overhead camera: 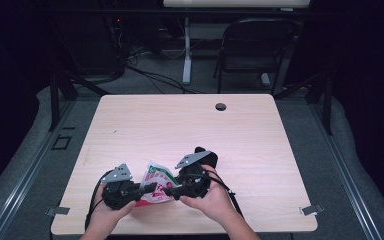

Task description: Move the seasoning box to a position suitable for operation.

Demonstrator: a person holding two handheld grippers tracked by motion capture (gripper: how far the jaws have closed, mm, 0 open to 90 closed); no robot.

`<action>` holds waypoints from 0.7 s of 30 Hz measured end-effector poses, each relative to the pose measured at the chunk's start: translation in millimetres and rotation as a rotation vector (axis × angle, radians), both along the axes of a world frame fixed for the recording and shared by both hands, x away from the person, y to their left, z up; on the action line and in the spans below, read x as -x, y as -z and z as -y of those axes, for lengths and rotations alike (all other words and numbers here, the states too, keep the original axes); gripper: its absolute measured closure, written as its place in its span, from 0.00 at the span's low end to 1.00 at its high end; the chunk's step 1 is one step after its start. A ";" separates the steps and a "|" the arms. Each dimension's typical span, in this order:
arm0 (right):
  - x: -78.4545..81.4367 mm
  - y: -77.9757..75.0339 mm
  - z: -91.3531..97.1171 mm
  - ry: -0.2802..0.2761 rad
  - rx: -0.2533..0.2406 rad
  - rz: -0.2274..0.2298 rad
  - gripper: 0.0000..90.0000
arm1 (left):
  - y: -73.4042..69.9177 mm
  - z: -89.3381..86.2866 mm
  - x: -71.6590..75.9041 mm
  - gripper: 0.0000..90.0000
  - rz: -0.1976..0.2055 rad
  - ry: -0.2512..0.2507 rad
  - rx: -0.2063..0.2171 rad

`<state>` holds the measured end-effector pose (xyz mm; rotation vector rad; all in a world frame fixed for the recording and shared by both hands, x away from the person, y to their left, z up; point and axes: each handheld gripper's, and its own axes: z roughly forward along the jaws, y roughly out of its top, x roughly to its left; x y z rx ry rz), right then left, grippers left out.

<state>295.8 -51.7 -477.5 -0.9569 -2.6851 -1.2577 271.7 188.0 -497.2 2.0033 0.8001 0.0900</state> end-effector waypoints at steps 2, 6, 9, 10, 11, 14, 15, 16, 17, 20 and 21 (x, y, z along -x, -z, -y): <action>-1.1 3.3 -4.0 -0.006 0.017 -0.002 0.68 | 0.7 -0.2 0.6 1.00 -0.005 -0.007 0.004; -2.7 6.7 -7.1 -0.021 0.023 -0.022 0.79 | 1.8 -1.2 1.5 1.00 -0.006 -0.008 -0.003; -3.5 7.6 -7.7 -0.037 0.024 -0.048 0.92 | 2.8 -1.0 2.4 1.00 -0.006 -0.011 -0.010; -3.5 7.5 -7.8 -0.039 0.027 -0.047 0.94 | 3.0 -0.9 2.6 1.00 -0.005 -0.011 -0.012; -3.5 7.5 -8.1 -0.044 0.030 -0.045 0.96 | 3.4 -0.8 2.6 1.00 -0.006 -0.008 -0.012; -4.0 8.0 -9.1 -0.066 0.039 -0.030 0.99 | 5.0 -0.7 3.1 1.00 -0.002 -0.013 -0.012; -3.7 8.6 -9.7 -0.066 0.034 -0.028 1.00 | 5.3 -1.5 3.2 1.00 -0.003 -0.014 -0.017; -4.0 8.0 -9.9 -0.080 0.048 -0.025 1.00 | 5.8 -2.2 3.1 1.00 -0.004 -0.013 -0.016; -3.8 8.3 -10.6 -0.083 0.046 -0.025 1.00 | 6.3 -2.9 3.0 1.00 -0.003 -0.011 -0.013; -4.4 8.3 -11.8 -0.088 0.048 -0.021 1.00 | 6.3 -5.4 3.9 0.97 -0.004 -0.019 0.006; -4.5 8.5 -12.4 -0.091 0.049 -0.016 1.00 | 6.1 -7.2 3.8 0.94 -0.003 -0.021 0.012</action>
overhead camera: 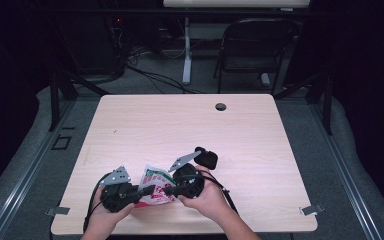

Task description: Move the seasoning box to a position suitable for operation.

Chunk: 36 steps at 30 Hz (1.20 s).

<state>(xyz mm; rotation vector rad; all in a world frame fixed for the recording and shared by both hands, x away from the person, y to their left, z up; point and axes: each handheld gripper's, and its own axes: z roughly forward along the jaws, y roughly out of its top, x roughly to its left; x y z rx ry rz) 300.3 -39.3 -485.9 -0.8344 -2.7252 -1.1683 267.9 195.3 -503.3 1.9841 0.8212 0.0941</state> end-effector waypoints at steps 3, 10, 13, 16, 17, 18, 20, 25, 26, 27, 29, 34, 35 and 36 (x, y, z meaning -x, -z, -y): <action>0.7 0.3 -2.9 -0.018 0.020 0.018 1.00 | 1.9 -6.9 -0.6 0.83 0.007 -0.006 0.018; -3.2 -2.9 -3.6 -0.043 0.001 0.022 1.00 | 4.3 -19.1 2.0 0.64 0.033 -0.021 0.042; -4.4 -5.1 -3.1 -0.058 -0.004 0.027 1.00 | 7.8 -19.9 2.5 0.54 0.055 -0.001 0.032; -5.3 -7.7 -0.9 -0.065 -0.019 0.032 1.00 | 13.9 -19.3 3.9 0.46 0.082 0.017 0.008; -5.5 -8.5 0.1 -0.067 -0.023 0.032 1.00 | 14.6 -19.5 4.2 0.44 0.089 0.017 -0.010; -5.6 -9.2 0.9 -0.068 -0.027 0.033 1.00 | 16.5 -19.2 4.3 0.43 0.096 0.019 -0.011; -6.4 -11.1 3.2 -0.075 -0.028 0.038 1.00 | 18.7 -19.9 3.9 0.42 0.095 0.024 -0.024; -6.8 -17.0 6.2 -0.093 -0.037 0.035 1.00 | 23.1 -20.6 3.4 0.39 0.098 0.043 -0.026; -6.4 -18.3 6.2 -0.097 -0.048 0.032 1.00 | 24.1 -20.1 3.5 0.38 0.105 0.048 -0.024; -5.9 -20.3 6.3 -0.099 -0.055 0.026 1.00 | 24.8 -20.0 3.2 0.38 0.107 0.059 -0.025; -5.3 -25.2 7.4 -0.109 -0.060 0.025 1.00 | 26.5 -19.0 2.7 0.37 0.097 0.067 -0.025; -3.0 -35.4 9.2 -0.134 -0.065 0.034 1.00 | 32.7 -17.2 0.0 0.35 0.068 0.094 -0.017; -2.1 -36.7 8.7 -0.135 -0.069 0.036 1.00 | 33.6 -16.7 -0.6 0.35 0.069 0.107 -0.019; -1.1 -38.3 8.4 -0.139 -0.072 0.035 1.00 | 34.0 -16.3 -0.7 0.34 0.074 0.114 -0.024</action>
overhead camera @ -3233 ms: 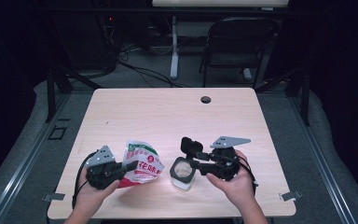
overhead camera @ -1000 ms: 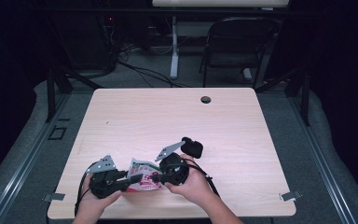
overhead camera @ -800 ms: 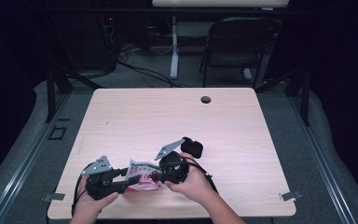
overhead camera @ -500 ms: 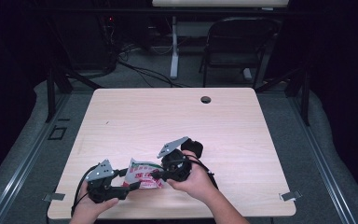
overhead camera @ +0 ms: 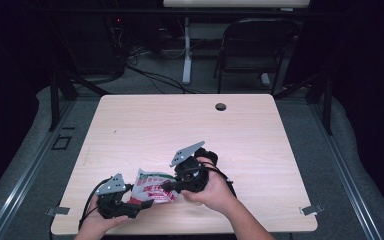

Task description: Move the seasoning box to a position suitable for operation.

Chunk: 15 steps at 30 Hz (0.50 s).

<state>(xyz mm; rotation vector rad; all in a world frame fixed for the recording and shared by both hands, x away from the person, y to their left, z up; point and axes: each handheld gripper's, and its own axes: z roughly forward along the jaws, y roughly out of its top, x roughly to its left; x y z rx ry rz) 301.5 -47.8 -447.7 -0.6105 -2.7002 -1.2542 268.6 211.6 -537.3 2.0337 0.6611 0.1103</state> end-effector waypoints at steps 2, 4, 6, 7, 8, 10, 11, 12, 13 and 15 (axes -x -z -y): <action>1.1 -3.2 0.1 -0.013 0.010 0.001 1.00 | 1.0 0.4 -1.1 0.33 -0.005 0.021 0.016; 2.2 -4.4 -0.4 -0.014 -0.002 -0.003 1.00 | 2.3 1.3 -1.8 0.32 -0.014 0.035 0.028; 1.9 -5.5 -0.3 -0.023 -0.011 -0.010 1.00 | 3.9 3.0 -2.4 0.30 -0.020 0.047 0.025; 1.4 -6.6 -0.2 -0.028 -0.010 -0.008 1.00 | 4.5 3.8 -2.5 0.30 -0.017 0.048 0.019; 1.6 -7.0 -0.5 -0.027 -0.013 -0.011 1.00 | 5.3 5.0 -2.6 0.30 -0.009 0.050 0.003; 1.9 -7.9 -1.7 -0.031 -0.025 -0.015 1.00 | 7.4 7.3 -3.2 0.29 -0.014 0.060 0.009; 2.5 -8.1 -2.4 -0.031 -0.029 -0.018 1.00 | 8.2 8.0 -3.4 0.29 -0.015 0.065 0.008; 2.1 -8.8 -2.3 -0.041 -0.020 -0.012 1.00 | 9.4 8.8 -3.5 0.29 -0.016 0.068 0.003; 2.2 -8.9 -2.4 -0.043 -0.023 -0.014 1.00 | 10.7 9.3 -3.2 0.29 -0.020 0.067 0.001; 2.3 -9.0 -1.9 -0.039 -0.026 -0.021 1.00 | 13.5 8.6 -4.2 0.30 -0.018 0.071 0.001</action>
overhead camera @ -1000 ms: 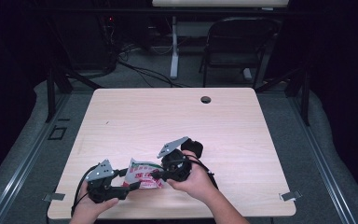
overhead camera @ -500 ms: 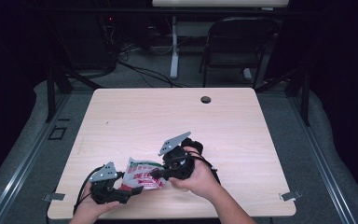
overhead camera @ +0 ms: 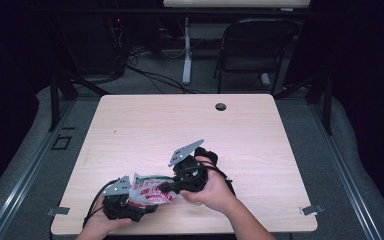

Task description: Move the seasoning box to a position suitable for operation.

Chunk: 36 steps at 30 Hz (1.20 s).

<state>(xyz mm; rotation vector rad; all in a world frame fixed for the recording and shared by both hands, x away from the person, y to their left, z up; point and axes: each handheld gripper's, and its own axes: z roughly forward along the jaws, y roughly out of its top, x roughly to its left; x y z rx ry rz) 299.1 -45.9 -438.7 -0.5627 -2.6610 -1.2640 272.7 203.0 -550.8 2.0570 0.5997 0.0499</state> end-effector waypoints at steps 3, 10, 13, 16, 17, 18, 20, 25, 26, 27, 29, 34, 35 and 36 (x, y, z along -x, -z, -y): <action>-0.8 -0.7 1.9 0.001 -0.008 -0.002 1.00 | 3.2 -0.5 -0.5 0.30 -0.004 -0.011 0.009; -2.1 -0.9 3.5 0.009 -0.021 -0.006 1.00 | 3.5 1.1 -1.2 0.39 -0.005 -0.021 0.004; -2.8 -0.5 4.1 0.012 -0.022 -0.006 1.00 | 3.6 1.5 -1.8 0.43 0.002 -0.020 0.001; -3.2 0.2 4.3 0.022 -0.032 -0.012 1.00 | 3.0 1.8 -1.9 0.50 0.010 -0.030 -0.006; -3.4 0.4 4.3 0.024 -0.033 -0.012 1.00 | 3.0 1.9 -2.2 0.52 0.007 -0.028 -0.005; -3.8 0.6 4.3 0.024 -0.033 -0.012 1.00 | 2.6 1.8 -2.3 0.53 0.008 -0.031 -0.016; -4.2 1.1 4.0 0.025 -0.032 -0.012 1.00 | 2.8 2.0 -2.5 0.55 0.007 -0.032 -0.020; -5.1 2.0 5.1 0.037 -0.040 -0.014 1.00 | 1.2 2.9 -2.3 0.58 0.014 -0.047 -0.030; -6.0 1.9 6.0 0.032 -0.035 -0.011 1.00 | 0.8 3.1 -2.3 0.59 0.019 -0.047 -0.032; -6.4 2.1 6.6 0.034 -0.037 -0.012 1.00 | 0.0 3.2 -2.3 0.60 0.027 -0.052 -0.041; -6.7 3.2 7.0 0.047 -0.048 -0.014 1.00 | -2.3 4.1 -2.4 0.62 0.034 -0.066 -0.061; -9.8 3.7 10.0 0.061 -0.054 -0.016 1.00 | -7.6 6.4 -2.1 0.65 0.051 -0.097 -0.096; -10.1 3.6 10.2 0.062 -0.052 -0.013 1.00 | -8.9 6.4 -2.3 0.65 0.054 -0.099 -0.109; -10.4 3.6 10.3 0.066 -0.051 -0.010 1.00 | -9.3 7.1 -2.5 0.65 0.060 -0.108 -0.113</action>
